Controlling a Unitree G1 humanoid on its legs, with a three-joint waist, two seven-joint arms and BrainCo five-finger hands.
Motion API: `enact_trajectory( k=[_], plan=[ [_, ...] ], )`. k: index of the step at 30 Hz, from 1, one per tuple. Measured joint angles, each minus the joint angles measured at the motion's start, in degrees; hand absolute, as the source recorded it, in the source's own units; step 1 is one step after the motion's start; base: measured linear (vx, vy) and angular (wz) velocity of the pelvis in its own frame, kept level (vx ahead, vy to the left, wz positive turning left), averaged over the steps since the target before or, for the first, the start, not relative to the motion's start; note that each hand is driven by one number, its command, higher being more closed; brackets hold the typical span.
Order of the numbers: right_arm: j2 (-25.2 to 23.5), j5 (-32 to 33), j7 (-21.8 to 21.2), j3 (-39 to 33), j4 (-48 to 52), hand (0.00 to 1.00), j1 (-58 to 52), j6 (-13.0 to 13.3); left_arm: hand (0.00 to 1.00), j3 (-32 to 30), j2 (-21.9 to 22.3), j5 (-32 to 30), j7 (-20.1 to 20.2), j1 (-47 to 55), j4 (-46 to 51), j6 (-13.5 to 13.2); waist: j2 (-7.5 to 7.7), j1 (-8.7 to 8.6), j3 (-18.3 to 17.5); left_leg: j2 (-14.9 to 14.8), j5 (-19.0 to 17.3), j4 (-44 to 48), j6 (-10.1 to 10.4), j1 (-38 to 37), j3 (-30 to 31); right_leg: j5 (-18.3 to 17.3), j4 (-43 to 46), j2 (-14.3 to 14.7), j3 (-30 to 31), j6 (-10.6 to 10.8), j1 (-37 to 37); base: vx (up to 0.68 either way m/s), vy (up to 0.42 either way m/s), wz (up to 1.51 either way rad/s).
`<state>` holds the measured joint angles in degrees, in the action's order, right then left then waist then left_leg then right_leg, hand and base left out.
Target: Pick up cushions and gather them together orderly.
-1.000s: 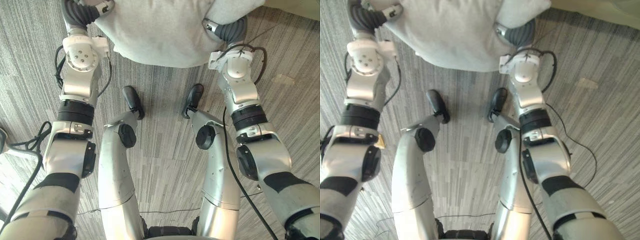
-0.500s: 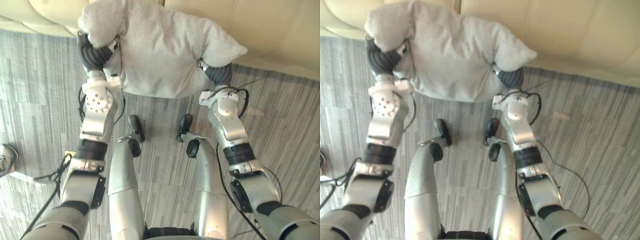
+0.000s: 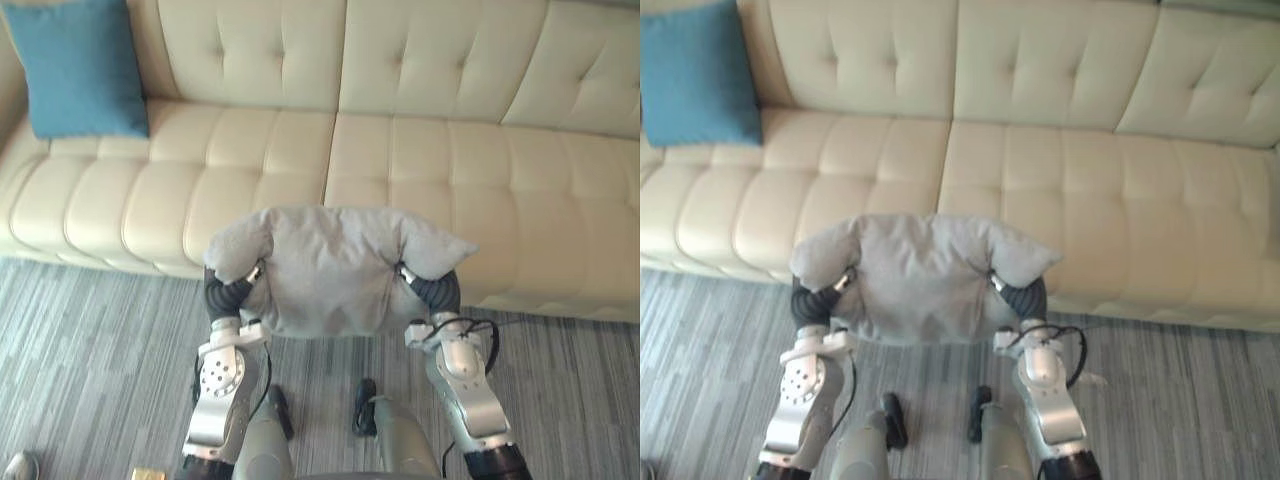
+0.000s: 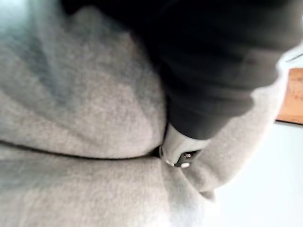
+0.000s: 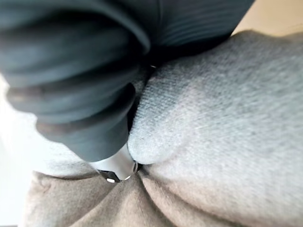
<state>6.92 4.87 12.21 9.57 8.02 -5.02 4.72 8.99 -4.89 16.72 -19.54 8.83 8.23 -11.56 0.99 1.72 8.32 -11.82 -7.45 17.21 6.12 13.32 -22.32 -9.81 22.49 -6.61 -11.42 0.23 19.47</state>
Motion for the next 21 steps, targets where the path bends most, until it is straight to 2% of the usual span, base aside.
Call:
enact_trajectory(
  k=[3, 6, 8, 9, 10, 12, 13, 14, 15, 16, 17, 18, 19, 20, 21],
  plan=[
    [0.0, 0.1, -1.1, -0.1, -0.7, 1.00, -1.4, 0.0, 1.00, 0.0, -0.3, 1.8, 1.9, 1.5, -2.7, 0.1, 0.01, -0.56, -0.7, -0.1, 0.1, 0.3, 0.1, -3.0, -0.4, 0.0, -2.1, 0.8, 0.6, 0.2, -3.8, 0.12, 0.015, -0.12],
    [0.2, 0.2, -2.2, -0.2, -1.9, 1.00, -2.4, 0.0, 1.00, 0.1, -0.8, 3.4, 3.3, 3.6, -4.4, 0.9, 0.13, -0.56, -0.7, -3.1, 0.3, 16.0, -0.4, -0.6, 2.1, -1.5, -2.3, 1.2, 1.3, 0.2, -8.9, 0.09, -0.009, -0.20],
    [0.5, 0.3, -2.5, -0.3, -1.8, 1.00, -4.0, 0.0, 1.00, 0.7, -0.8, 3.6, 3.9, 5.2, -4.4, 0.9, -0.13, -0.33, -1.0, -5.3, 2.9, 26.5, -4.0, 2.5, 4.6, -4.1, -1.2, 1.6, 1.6, -0.3, -11.2, 0.03, 0.021, -0.09],
    [0.5, 0.3, -2.5, -0.5, -1.7, 1.00, -4.8, 0.0, 1.00, 1.2, -1.0, 3.6, 4.2, 5.6, -4.4, 1.0, 0.21, -0.41, -1.4, -5.8, 5.4, 30.3, -4.4, 4.4, 5.8, -5.3, -1.0, 1.6, 1.9, -0.4, -11.7, 0.04, 0.037, 0.07],
    [0.7, 0.4, -2.5, -0.7, -1.6, 1.00, -5.0, 0.0, 1.00, 1.3, -0.9, 3.7, 4.6, 5.8, -4.4, 1.1, 0.56, -0.36, -2.0, -6.2, 5.5, 32.7, -4.2, 7.0, 6.4, -5.6, -1.1, 1.5, 2.2, -0.7, -11.8, 0.14, 0.063, 0.08],
    [0.7, 1.1, -2.5, -1.5, -0.7, 1.00, -4.8, 0.0, 1.00, 1.8, -0.8, 3.7, 4.9, 5.8, -4.4, 1.2, 0.00, -0.36, -2.4, -4.2, 0.8, 30.4, -2.7, 9.6, 8.0, -5.4, -2.0, 1.5, 2.4, -1.4, -11.6, 0.17, 0.086, 0.06],
    [0.7, 2.0, -2.5, -1.7, -0.7, 1.00, -4.4, 0.0, 1.00, 2.0, -0.7, 3.7, 5.1, 6.1, -4.5, 1.5, -0.11, -0.32, -2.6, -1.2, -1.2, 22.6, -1.3, 9.6, 9.9, -5.2, -3.3, 1.2, 3.0, -1.6, -12.0, 0.18, 0.134, 0.02],
    [1.0, 2.0, -2.5, -1.7, -0.9, 1.00, -3.9, 0.0, 1.00, 2.1, -0.6, 3.7, 5.1, 6.3, -4.6, 1.7, -0.21, -0.32, -2.8, 1.8, -1.3, 12.8, -0.1, 9.0, 12.2, -5.0, -4.7, 1.1, 3.5, -1.2, -12.3, 0.20, 0.154, -0.16],
    [1.2, 2.0, -2.5, -1.6, -2.2, 1.00, -2.9, 0.4, 1.00, 2.0, -0.6, 3.7, 5.1, 6.5, -4.6, 1.9, -0.31, -0.07, -3.0, 3.9, 0.3, 4.5, 0.9, 7.1, 14.1, -5.0, -5.2, 0.9, 4.3, -0.4, -12.5, 0.30, 0.252, -0.77],
    [1.3, 1.9, -2.6, -0.9, -7.5, 1.00, 0.2, 0.3, 1.00, 1.8, -1.4, 3.7, 5.1, 7.4, -5.0, 2.1, 0.54, 1.43, -3.7, 5.9, 5.9, -1.6, -2.4, 4.3, 14.2, -5.9, -4.7, 0.1, 7.5, 1.9, -12.8, 0.29, 0.229, -0.80],
    [1.2, 1.9, -2.6, -0.7, -8.4, 1.00, 0.3, 0.1, 1.00, 1.7, -1.7, 3.7, 5.1, 7.7, -5.2, 2.3, 1.08, 1.42, -4.2, 6.4, 5.5, -1.6, -2.9, 4.1, 13.4, -5.9, -5.0, -0.4, 8.1, 2.2, -13.0, 0.33, 0.214, -0.64],
    [1.2, 1.9, -2.6, -0.5, -9.3, 1.00, 0.3, 0.0, 1.00, 1.7, -1.8, 3.6, 5.1, 7.9, -5.3, 2.5, 1.52, 1.07, -4.8, 7.1, 4.7, -0.7, -3.8, 3.9, 12.8, -4.9, -5.5, -1.0, 8.4, 3.9, -13.8, 0.38, 0.186, -0.17],
    [1.3, 1.8, -2.6, -0.4, -9.4, 1.00, 0.3, -0.2, 1.00, 1.7, -1.5, 3.6, 5.1, 7.6, -5.3, 2.6, 1.57, 0.89, -4.9, 7.9, 2.5, 0.1, -4.8, 2.8, 11.5, -3.8, -2.1, -2.2, 9.6, 5.6, -12.9, 0.36, 0.194, -0.20],
    [1.3, 1.8, -2.6, -0.4, -9.6, 1.00, 0.5, -0.2, 1.00, 1.5, -1.6, 3.6, 5.1, 7.5, -5.3, 2.6, 1.57, 0.89, -4.9, 8.3, 2.0, -0.5, -5.2, 1.6, 10.9, -3.3, 1.6, -2.6, 9.9, 6.4, -11.5, 0.40, 0.257, -0.33],
    [1.2, 1.6, -2.8, -0.3, -10.5, 1.00, 1.5, -0.2, 1.00, 1.2, -1.9, 3.6, 5.1, 7.5, -5.3, 2.6, 1.62, 0.76, -4.8, 8.8, 1.6, -2.0, -5.6, -1.1, 10.0, -1.6, 9.8, -3.6, 10.2, 7.3, -8.5, 0.23, 0.173, -0.28]
  ],
)
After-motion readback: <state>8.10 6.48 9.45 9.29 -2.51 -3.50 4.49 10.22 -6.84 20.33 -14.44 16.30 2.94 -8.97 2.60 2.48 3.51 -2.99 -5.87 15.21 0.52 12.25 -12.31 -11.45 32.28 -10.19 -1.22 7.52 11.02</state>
